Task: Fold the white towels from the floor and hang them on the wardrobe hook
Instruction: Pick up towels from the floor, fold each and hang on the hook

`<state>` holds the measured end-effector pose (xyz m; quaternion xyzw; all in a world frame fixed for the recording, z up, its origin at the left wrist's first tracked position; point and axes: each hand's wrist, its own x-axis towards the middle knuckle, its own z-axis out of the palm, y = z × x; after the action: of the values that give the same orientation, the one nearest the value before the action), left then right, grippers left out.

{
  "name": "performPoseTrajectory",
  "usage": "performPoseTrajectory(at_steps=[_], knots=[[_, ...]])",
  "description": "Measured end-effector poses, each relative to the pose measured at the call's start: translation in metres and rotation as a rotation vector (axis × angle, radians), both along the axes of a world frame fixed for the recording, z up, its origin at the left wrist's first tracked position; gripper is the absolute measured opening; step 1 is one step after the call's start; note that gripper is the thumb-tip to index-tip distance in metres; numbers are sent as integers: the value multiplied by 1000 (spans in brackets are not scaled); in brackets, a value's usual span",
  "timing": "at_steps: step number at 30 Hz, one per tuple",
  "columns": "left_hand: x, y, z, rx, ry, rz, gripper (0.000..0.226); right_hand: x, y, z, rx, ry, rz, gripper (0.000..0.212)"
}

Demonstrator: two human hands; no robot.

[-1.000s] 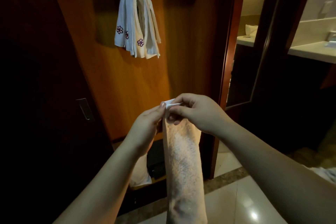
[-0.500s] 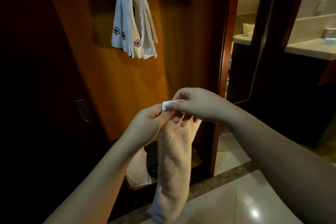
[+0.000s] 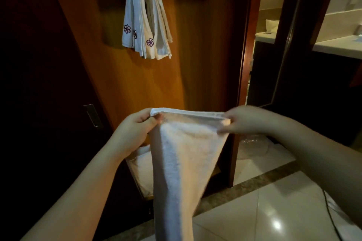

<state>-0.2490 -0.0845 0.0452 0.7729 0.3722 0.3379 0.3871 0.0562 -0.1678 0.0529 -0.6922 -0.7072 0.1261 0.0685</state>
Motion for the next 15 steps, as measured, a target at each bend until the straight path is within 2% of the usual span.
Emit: performPoseTrajectory(at_steps=[4, 5, 7, 10, 13, 15], knots=[[-6, 3, -1, -1, -132, 45, 23, -8, -9, 8, 393, 185, 26, 30], [-7, 3, -1, -1, -145, 48, 22, -15, -11, 5, 448, 214, 39, 28], [-10, 3, -1, -16, -170, 33, 22, -21, -14, -1, 534, 346, 37, 8], [-12, 2, -3, -37, -248, 5, 42, -21, -18, 1, 671, 597, 16, 30], [-11, 2, -5, -107, -366, -2, 51, -24, -19, -1, 585, 851, 1, 49], [-10, 1, -6, -121, -390, -25, 51, -25, -17, -7, 408, 1055, 32, 33]])
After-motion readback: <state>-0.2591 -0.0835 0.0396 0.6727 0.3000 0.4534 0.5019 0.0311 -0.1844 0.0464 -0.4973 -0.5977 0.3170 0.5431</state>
